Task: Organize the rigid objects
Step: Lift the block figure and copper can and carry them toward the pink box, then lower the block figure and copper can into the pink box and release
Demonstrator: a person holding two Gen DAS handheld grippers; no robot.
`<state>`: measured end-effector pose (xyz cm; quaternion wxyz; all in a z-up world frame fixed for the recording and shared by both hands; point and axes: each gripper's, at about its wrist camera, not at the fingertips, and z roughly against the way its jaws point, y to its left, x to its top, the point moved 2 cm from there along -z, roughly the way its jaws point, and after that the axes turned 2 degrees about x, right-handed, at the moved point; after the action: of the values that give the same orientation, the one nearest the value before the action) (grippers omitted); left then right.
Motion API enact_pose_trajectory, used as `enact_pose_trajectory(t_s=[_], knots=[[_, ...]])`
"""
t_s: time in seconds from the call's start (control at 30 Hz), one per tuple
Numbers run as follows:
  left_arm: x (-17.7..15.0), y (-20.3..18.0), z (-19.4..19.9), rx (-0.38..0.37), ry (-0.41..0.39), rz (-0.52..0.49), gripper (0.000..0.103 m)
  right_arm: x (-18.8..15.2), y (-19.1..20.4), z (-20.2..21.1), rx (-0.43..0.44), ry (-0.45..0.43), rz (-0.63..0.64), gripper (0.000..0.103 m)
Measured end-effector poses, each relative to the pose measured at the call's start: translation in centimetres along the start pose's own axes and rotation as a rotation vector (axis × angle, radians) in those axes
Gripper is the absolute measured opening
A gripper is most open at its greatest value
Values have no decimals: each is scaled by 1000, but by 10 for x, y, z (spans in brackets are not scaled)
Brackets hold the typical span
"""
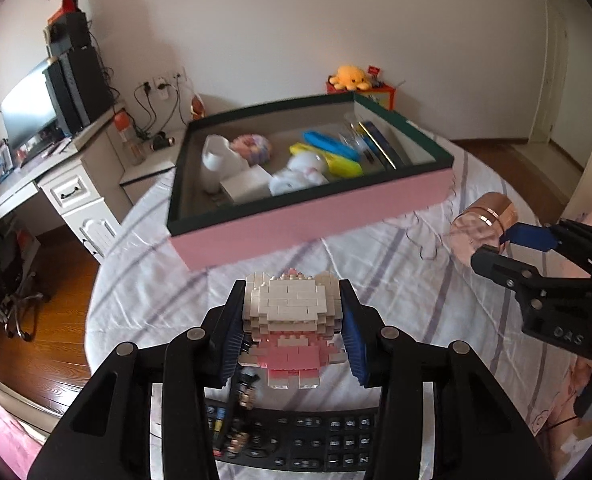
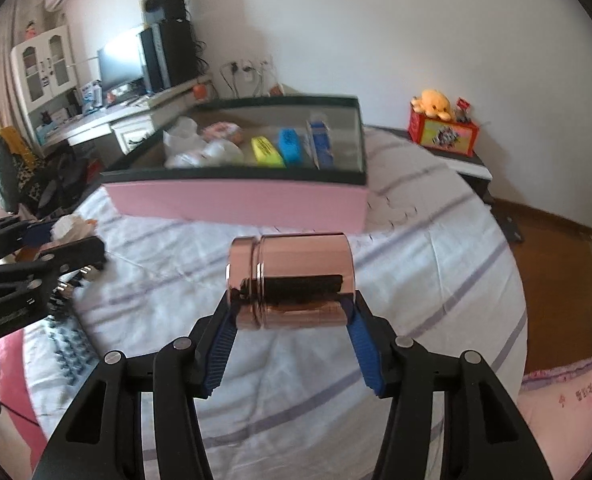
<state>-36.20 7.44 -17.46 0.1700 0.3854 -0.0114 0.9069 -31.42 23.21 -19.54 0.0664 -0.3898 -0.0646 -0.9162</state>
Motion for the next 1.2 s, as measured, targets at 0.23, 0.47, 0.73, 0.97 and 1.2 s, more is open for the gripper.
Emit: enact_pose_trajectory(t_s=[0.23, 0.47, 0.73, 0.97, 1.2], knots=[[4, 9, 10, 9, -27, 12, 44, 8, 10, 4, 0, -12, 37, 54], [5, 14, 14, 10, -34, 19, 44, 12, 18, 8, 1, -17, 58, 54], [21, 20, 25, 23, -75, 16, 44, 28, 26, 24, 0, -65, 93, 54], [61, 24, 29, 54, -130, -25, 44, 65, 32, 31, 4, -107, 146, 55], [112, 32, 5, 21, -132, -67, 44, 113, 24, 14, 9, -115, 188, 55]])
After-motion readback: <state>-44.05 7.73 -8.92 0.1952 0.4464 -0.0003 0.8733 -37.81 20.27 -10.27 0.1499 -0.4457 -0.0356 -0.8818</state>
